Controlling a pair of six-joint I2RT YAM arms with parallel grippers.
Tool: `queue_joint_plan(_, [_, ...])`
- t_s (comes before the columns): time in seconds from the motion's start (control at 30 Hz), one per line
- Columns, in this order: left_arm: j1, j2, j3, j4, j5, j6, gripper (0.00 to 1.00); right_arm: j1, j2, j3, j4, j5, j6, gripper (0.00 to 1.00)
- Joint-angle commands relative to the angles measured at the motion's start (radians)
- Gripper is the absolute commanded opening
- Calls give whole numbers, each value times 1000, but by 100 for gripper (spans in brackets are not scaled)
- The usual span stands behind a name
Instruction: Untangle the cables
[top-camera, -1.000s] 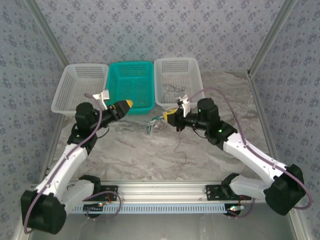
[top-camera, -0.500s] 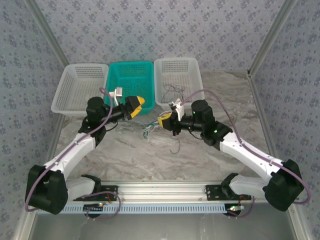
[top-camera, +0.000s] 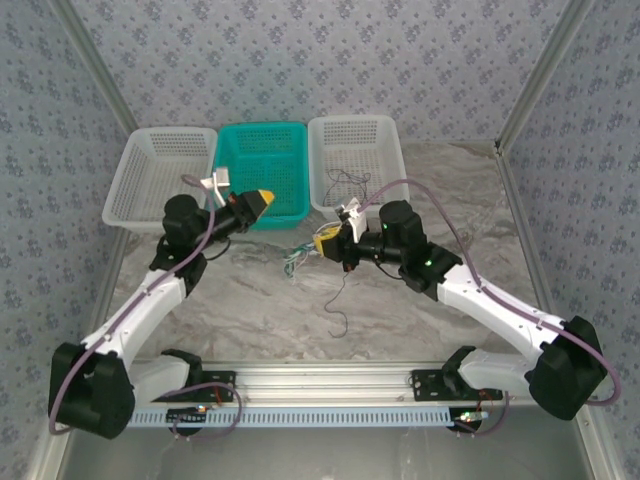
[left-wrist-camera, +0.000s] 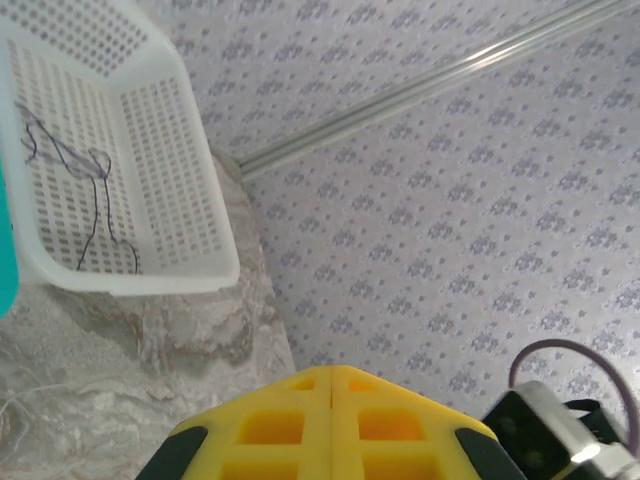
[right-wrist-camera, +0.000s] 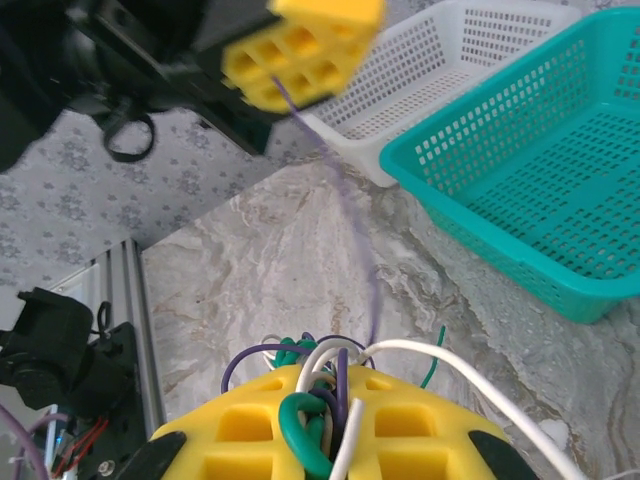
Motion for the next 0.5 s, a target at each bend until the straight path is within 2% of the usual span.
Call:
queue_joint_plan(0.0, [22,-69,54,-29,-13,34,0,5,4,-32,-65,86,-57,17])
queue_joint_plan(0.17, [30,-107,146,-174,-14,130,0,-9,19,-151,-59,142,-70,19])
queue_joint_plan(0.2, [33,-112,155,-185,-15,134,0,-14,18,-180,-46,149,-65,27])
queue_joint_plan(0.23, [37,-114,163,-188,-12,134,0,-18,17,-202,-42,160,-58,39])
queue_joint_plan(0.3, [38,-111,178,-201,-3,140,0,-20,9,-226,-54,179,-54,50])
queue_joint_plan(0.47, [23,-91,185,-227,12,168,0,-18,-90,-173,-127,125,-37,57])
